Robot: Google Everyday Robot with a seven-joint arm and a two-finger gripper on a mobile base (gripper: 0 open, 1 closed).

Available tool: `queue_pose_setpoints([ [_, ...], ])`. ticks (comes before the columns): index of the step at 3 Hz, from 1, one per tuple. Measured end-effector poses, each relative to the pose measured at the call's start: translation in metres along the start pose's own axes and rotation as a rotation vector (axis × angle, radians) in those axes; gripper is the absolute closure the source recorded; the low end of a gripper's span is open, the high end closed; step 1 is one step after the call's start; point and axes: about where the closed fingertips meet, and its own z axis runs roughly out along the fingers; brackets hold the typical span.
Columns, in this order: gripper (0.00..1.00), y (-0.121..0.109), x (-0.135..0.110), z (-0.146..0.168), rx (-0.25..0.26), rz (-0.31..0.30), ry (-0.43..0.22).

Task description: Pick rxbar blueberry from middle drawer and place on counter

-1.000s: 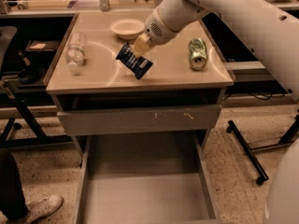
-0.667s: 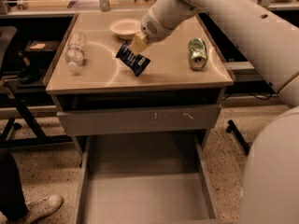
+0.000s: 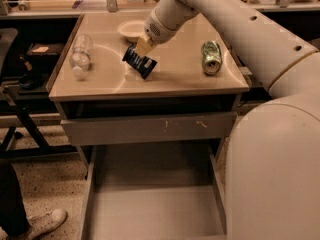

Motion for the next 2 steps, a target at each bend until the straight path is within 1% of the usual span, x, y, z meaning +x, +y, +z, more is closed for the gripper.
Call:
queue_pose_setpoints([
  [1,0.98,0.0000,0.0000,0.0000,0.000,0.000,0.000],
  [2,0.77,0.0000,0.0000,0.0001,0.000,0.000,0.000],
])
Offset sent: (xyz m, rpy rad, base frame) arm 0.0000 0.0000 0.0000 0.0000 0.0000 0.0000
